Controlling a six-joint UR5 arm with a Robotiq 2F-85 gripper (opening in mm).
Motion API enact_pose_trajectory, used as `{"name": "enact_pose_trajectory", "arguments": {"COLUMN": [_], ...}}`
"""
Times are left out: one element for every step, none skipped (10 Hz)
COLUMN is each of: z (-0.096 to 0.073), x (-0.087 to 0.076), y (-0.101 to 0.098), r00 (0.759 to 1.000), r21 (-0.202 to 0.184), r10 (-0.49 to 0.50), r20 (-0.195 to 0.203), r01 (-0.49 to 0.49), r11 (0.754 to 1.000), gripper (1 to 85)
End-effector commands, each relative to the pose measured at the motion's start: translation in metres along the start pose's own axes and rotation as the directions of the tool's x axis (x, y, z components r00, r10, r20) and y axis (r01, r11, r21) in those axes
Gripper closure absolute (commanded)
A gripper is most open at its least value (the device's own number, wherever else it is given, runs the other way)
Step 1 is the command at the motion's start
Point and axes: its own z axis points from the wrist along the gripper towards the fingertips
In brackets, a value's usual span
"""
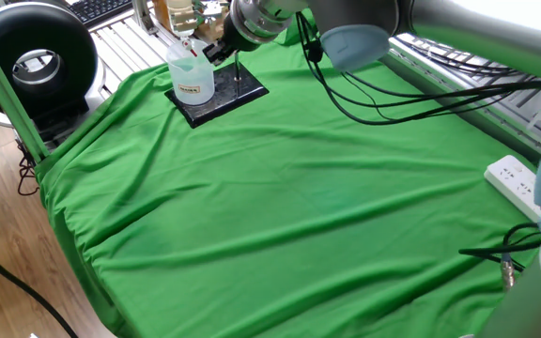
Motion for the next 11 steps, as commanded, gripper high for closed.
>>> {"name": "enact_pose_trajectory", "arguments": {"z": [0.011,0.014,0.017,0.019,0.021,0.024,0.025,0.027,0.028,0.029,0.03], "x": [-0.014,-0.017,-0.022,-0.027,-0.024,-0.024,-0.023,-0.022,-0.023,-0.023,-0.023], "y": [0.006,0.006,0.006,0.007,0.008,0.009,0.009,0.009,0.009,0.009,0.01], "r00": [0.998,0.998,0.995,0.99,0.989,0.981,0.974,0.963,0.952,0.945,0.939], "r21": [-0.035,-0.034,-0.029,-0.018,-0.01,0.007,0.024,0.043,0.052,0.056,0.062], "r10": [0.009,-0.009,-0.039,-0.091,-0.105,-0.158,-0.197,-0.245,-0.281,-0.302,-0.318], "r20": [0.054,0.067,0.088,0.108,0.106,0.11,0.111,0.114,0.118,0.125,0.132], "r01": [-0.007,0.011,0.042,0.093,0.106,0.158,0.196,0.242,0.277,0.297,0.312], "r11": [0.999,0.999,0.999,0.995,0.994,0.987,0.98,0.969,0.959,0.953,0.948], "gripper": [84.3,84.3,84.3,84.3,84.3,84.3,84.3,84.3,84.3,84.3,84.3]}}
